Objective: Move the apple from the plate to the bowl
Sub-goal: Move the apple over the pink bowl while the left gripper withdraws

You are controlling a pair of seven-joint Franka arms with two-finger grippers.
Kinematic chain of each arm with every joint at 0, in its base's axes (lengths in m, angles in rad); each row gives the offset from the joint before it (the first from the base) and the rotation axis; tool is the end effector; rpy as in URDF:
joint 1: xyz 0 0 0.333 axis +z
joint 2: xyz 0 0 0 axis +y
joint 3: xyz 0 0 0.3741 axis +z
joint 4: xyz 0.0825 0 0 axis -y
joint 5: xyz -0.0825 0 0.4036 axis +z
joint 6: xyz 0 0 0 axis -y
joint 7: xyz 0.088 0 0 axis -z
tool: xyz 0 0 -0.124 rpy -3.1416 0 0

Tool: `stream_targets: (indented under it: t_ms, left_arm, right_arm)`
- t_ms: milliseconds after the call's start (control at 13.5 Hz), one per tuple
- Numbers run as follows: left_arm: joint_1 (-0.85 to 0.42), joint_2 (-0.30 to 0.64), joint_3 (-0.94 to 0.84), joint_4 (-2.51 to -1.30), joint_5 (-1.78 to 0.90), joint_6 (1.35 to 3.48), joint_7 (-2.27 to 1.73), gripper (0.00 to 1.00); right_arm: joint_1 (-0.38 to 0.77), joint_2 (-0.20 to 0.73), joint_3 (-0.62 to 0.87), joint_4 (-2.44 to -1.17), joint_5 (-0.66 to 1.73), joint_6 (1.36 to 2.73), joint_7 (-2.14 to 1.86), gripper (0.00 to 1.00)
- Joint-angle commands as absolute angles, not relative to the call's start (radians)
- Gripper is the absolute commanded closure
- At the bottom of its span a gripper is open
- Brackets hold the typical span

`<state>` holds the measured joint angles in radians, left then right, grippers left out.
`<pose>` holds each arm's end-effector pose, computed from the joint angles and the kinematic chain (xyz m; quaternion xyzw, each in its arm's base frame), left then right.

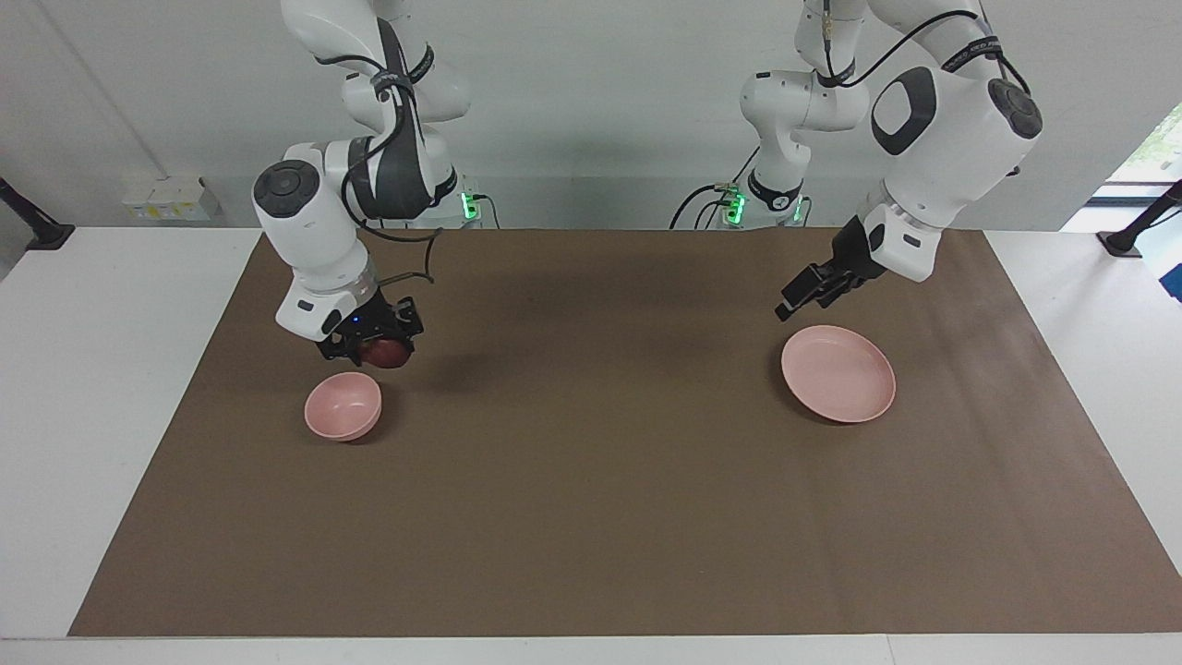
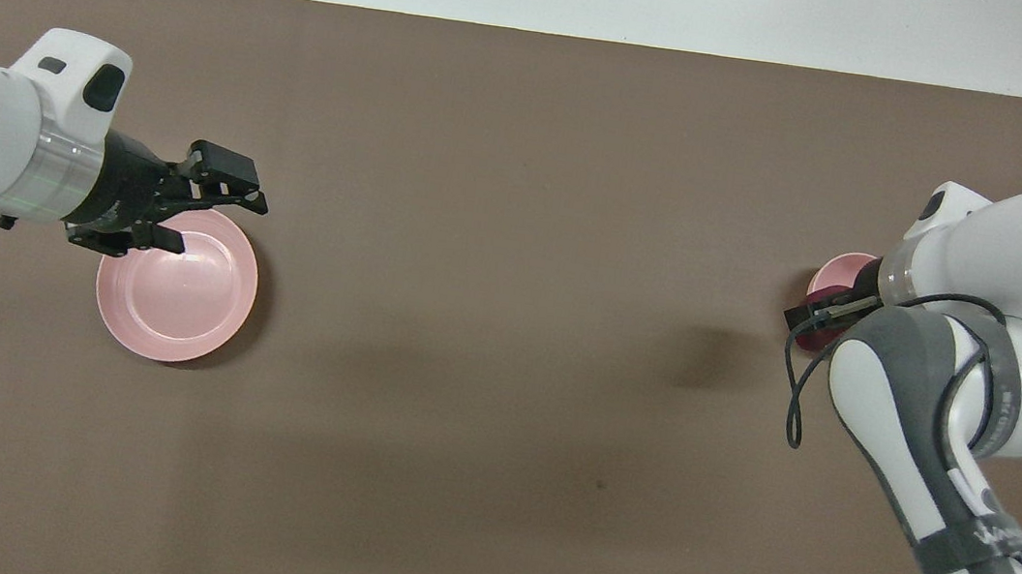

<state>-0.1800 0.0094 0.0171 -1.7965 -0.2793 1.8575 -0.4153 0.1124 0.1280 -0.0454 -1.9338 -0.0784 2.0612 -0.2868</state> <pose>0.5808 -0.1218 0.5768 0.9776 0.1602 -0.0138 0.1361 0.6113 0.0366 0.4522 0.9802 0.1942 -0.0044 0.0372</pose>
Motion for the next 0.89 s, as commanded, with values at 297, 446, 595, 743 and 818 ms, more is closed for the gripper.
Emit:
stream_targets:
  t_ms: [297, 446, 595, 743, 818]
  left_arm:
    - [-0.084, 0.0, 0.04, -1.608, -0.051, 1.665, -0.031, 0.0]
    - [-0.092, -0.003, 0.043, -1.556, 0.03, 1.652, 0.067, 0.0]
    - [-0.091, -0.008, 0.049, -1.534, 0.037, 1.625, 0.124, 0.0]
    - [-0.097, -0.023, 0.04, -1.531, 0.037, 1.612, 0.121, 0.0]
    - [-0.098, -0.025, 0.037, -1.531, 0.035, 1.602, 0.121, 0.0]
  right_arm:
    - [0.097, 0.239, -0.043, -1.934, -0.334, 2.261, -0.367, 1.0]
    - [0.086, 0.249, -0.043, -1.934, -0.394, 2.284, -0.371, 1.0]
    - [0.071, 0.249, -0.043, -1.957, -0.4, 2.287, -0.377, 1.0]
    - [0.06, 0.253, -0.043, -1.957, -0.405, 2.289, -0.397, 1.0]
    - [0.055, 0.255, -0.043, -1.959, -0.405, 2.301, -0.4, 1.0]
